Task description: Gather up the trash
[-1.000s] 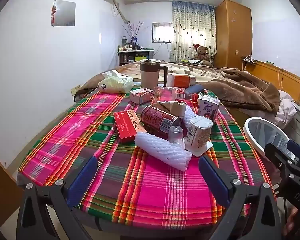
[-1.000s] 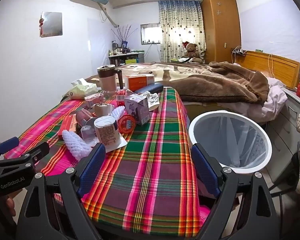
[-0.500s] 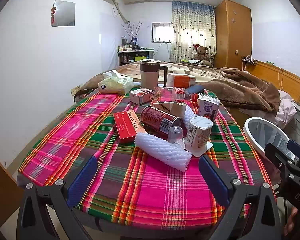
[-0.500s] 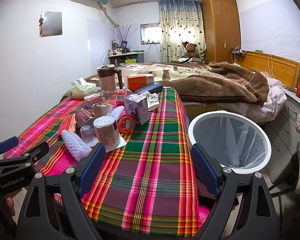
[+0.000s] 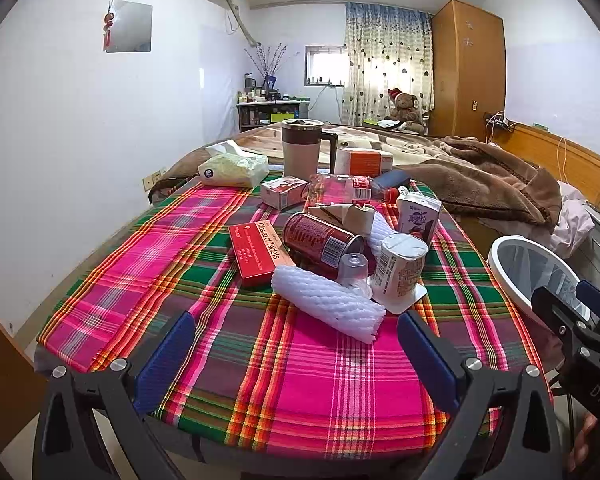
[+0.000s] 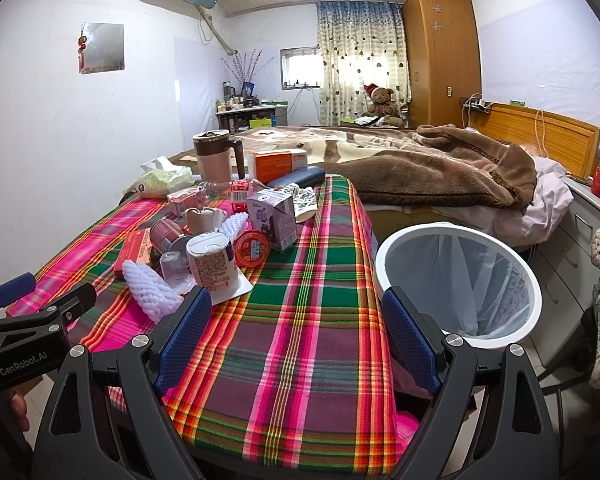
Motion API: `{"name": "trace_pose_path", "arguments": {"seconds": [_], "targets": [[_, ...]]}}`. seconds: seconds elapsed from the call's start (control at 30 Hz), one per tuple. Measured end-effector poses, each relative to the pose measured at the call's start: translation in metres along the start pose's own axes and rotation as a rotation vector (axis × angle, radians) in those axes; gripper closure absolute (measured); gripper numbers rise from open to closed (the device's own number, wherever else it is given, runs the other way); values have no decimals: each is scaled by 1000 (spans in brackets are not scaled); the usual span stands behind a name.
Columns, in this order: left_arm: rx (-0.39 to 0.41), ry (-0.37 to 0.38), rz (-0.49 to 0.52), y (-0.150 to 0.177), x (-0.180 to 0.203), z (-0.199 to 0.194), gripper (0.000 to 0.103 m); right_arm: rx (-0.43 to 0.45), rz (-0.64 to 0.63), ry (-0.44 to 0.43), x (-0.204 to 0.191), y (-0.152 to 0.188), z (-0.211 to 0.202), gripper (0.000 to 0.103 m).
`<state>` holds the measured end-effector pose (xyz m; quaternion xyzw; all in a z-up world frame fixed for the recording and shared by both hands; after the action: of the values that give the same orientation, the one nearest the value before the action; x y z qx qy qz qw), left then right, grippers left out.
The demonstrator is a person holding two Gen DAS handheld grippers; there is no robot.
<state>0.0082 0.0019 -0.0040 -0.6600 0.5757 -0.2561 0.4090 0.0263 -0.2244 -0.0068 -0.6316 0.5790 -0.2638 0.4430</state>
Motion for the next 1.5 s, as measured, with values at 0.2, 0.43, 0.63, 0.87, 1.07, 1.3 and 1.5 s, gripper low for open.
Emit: {"name": "trace_pose_path", "arguments": {"seconds": [0.2,0.43,0.63,0.87,1.07,1.3,1.5], "targets": [[1,0,-2,0,-1,0,0,1,-2,0,-1,-1,0,14],[0,-1,-2,-1,-1,0,0,0,-3,-1,-1,-2,0,14],[-1,0,-2,-1,-2,0,0,1,-3,0,-1,-2,0,14],[0,1,-3,-1,-2,0,0,2,-4,0,0,-1,0,14],[0,1,-2,-1,-1,0,0,1,-5,2,0,-1,0,14],[-3,1,-4,-1,-3,0,0,-1,-6,2,0,-1,0,14],[-11,0,-7,-2,-6,4,0,-4,-8,3,0,-2,1,14]]}}
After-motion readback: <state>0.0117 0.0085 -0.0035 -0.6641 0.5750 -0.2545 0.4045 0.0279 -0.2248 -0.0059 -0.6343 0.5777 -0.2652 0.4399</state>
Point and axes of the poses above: each gripper's, at about its wrist camera, not at the fingertips, and z roughly the way its jaws point, x to its right, y to its underside, the point moved 1 cm from there along z, roughly the way its jaws point, and after that the axes turned 14 degrees about -y, right-handed, at the moved point
